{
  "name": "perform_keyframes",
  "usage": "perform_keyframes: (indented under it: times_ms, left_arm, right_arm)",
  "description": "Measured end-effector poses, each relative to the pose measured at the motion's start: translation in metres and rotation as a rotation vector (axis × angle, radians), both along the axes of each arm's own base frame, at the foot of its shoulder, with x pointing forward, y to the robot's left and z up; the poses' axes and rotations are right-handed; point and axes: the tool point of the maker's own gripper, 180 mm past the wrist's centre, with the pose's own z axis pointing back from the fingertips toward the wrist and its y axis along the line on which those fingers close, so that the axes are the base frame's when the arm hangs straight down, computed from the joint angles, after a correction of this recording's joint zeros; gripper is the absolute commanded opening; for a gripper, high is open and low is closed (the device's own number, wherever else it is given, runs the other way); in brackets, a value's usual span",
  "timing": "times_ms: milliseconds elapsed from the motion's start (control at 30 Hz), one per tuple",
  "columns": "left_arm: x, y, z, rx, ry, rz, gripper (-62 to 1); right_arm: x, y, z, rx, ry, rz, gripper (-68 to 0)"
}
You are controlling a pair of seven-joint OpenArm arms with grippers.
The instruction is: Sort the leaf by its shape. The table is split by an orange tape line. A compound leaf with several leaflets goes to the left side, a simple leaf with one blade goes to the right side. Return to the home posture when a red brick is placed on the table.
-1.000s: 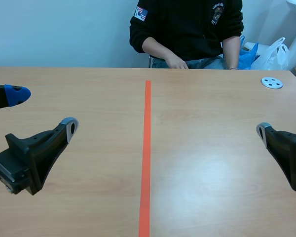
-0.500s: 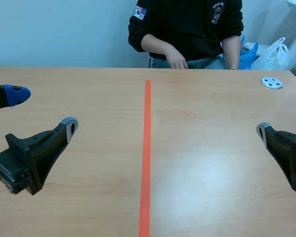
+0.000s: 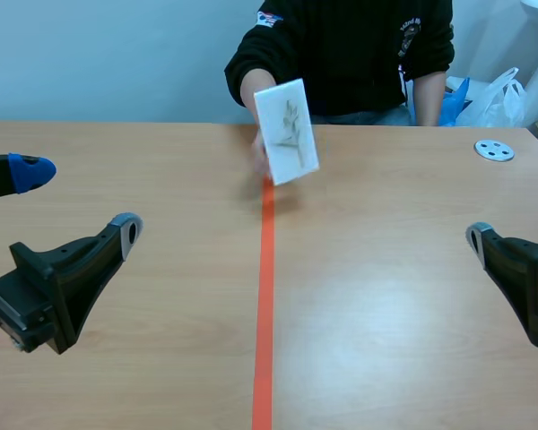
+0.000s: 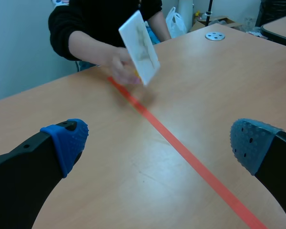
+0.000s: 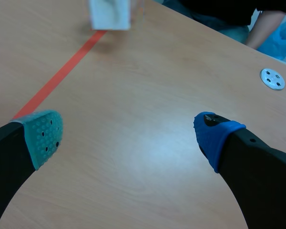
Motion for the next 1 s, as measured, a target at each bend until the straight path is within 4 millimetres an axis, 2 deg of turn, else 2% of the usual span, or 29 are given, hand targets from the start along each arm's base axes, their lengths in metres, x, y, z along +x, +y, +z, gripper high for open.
perform_keyframes:
  times_ms: [833,933,1000]
  left_arm:
    - [0.0,0.0,0.0,0.0,0.0,0.0,1.4]
    - [0.0,0.0,0.0,0.0,0.0,0.0,1.4]
    - [0.0,0.0,0.0,0.0,0.0,0.0,1.4]
  right_arm:
    - [-0.001,-0.001,-0.004,-0.01,0.022,-0.005,-11.5]
    - [-0.001,0.001,-0.011,-0.07,0.056,0.038,-11.5]
    - [0.003,0.006,-0.007,-0.075,0.045,0.075,-11.5]
